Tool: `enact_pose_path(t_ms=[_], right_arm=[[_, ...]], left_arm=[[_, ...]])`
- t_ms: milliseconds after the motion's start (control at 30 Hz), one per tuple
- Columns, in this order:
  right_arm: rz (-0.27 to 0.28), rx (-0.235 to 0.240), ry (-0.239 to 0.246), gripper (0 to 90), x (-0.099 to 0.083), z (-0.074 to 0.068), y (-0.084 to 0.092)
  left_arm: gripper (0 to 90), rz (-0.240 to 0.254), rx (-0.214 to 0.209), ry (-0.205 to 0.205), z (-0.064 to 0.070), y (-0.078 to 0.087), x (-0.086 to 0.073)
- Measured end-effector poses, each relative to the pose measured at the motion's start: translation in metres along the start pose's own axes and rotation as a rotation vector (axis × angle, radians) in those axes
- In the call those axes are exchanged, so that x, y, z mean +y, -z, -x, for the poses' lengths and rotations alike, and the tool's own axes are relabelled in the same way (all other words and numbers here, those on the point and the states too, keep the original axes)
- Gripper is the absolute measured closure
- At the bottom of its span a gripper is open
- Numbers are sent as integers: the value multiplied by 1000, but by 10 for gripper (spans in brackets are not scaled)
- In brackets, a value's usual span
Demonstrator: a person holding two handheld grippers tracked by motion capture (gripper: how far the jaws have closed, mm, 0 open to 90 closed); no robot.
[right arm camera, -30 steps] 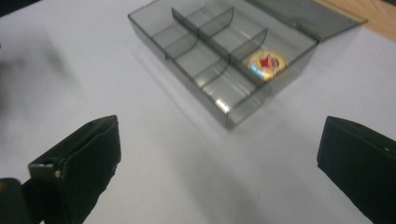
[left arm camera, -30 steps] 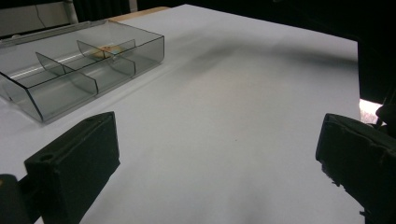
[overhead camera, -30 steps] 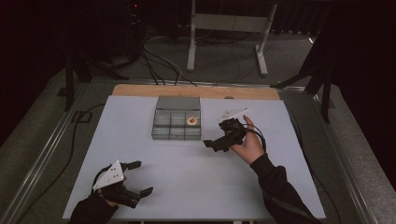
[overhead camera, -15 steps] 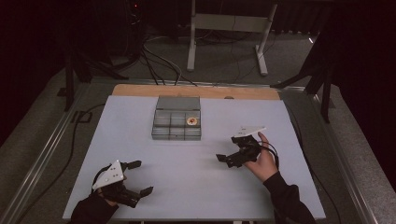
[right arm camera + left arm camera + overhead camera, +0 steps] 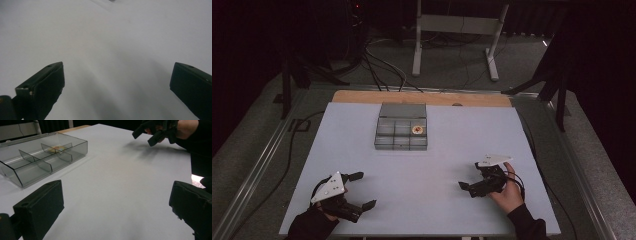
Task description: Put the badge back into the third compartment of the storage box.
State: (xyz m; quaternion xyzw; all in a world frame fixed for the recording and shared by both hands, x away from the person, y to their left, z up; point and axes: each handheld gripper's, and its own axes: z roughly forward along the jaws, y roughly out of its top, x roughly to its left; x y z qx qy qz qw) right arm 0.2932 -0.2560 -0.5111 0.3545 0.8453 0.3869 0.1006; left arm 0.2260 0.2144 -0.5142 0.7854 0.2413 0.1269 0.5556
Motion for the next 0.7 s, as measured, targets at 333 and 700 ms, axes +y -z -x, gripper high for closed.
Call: enact_pose_path(t_ms=[333,700], right_arm=[[-11,-47,-42,0,-33,3,21],[-13,-122,-72,0,-55,8,40]], left_arm=[[0,1,2,-2,0,1,0],[0,-5,1,-5,0,0,0]])
